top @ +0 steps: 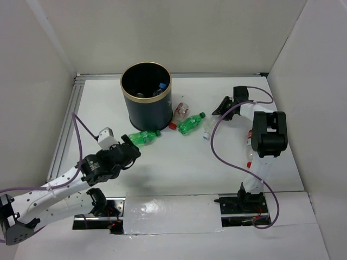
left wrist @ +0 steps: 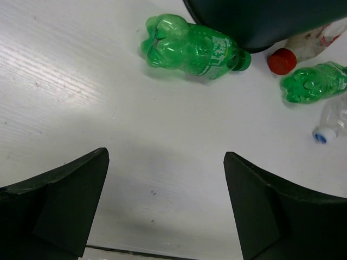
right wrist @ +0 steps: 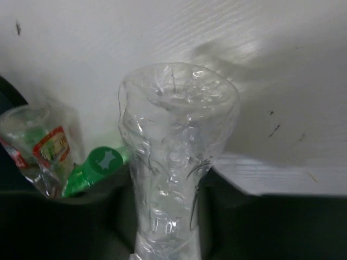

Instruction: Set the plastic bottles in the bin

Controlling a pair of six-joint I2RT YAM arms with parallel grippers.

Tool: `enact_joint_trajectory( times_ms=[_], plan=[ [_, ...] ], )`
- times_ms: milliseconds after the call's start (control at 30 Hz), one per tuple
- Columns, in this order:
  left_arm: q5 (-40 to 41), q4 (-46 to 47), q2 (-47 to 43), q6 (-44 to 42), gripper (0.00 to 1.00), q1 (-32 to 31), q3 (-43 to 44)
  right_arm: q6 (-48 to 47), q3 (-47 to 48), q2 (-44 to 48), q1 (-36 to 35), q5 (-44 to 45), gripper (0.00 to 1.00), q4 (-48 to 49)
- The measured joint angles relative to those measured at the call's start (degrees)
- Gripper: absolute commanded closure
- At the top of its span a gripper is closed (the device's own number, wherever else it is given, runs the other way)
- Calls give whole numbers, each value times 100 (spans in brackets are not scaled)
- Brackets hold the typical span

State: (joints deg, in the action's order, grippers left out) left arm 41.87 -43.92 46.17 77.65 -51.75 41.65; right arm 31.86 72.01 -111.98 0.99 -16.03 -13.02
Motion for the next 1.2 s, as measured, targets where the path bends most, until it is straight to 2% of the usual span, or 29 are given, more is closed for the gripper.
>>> enact_joint_trajectory(
  times_ms=[33,200,333,500,600,733,833,1067,1133,1200],
  plan=[
    [-28,-4,20,133,0,24,-52,-61,2,2,0,-48,87,-11],
    [-302,116,299,678,0,315,-83,-1174,247,363,-20,-765,89,-487],
    [-610,280,542,1023,0,643,-83,-2116,1443,852,-289,-1624,90,-750],
    [-1115,492,892,1775,0,1222,-79,-2717,2841,1421,-1196,-2455,92,-90],
    [-1434,529,1182,2210,0,1585,-48,-2918,3534,1419,-1937,-2796,92,339],
    [-1849,619,1572,2608,0,2065,116,-3167,4304,990,-2813,-2983,92,570],
    [-2055,822,1716,2774,0,2378,155,-3294,4564,531,-3143,-2924,90,651],
    [-2498,1368,2140,2944,0,2889,144,-3276,5082,-516,-3261,-2485,80,997],
    [-2590,1499,2398,2938,0,2968,144,-3248,5536,-960,-3230,-2415,80,925],
    [-2680,1574,2667,2924,0,2992,157,-3182,6074,-1425,-3198,-2339,76,811]
  ],
)
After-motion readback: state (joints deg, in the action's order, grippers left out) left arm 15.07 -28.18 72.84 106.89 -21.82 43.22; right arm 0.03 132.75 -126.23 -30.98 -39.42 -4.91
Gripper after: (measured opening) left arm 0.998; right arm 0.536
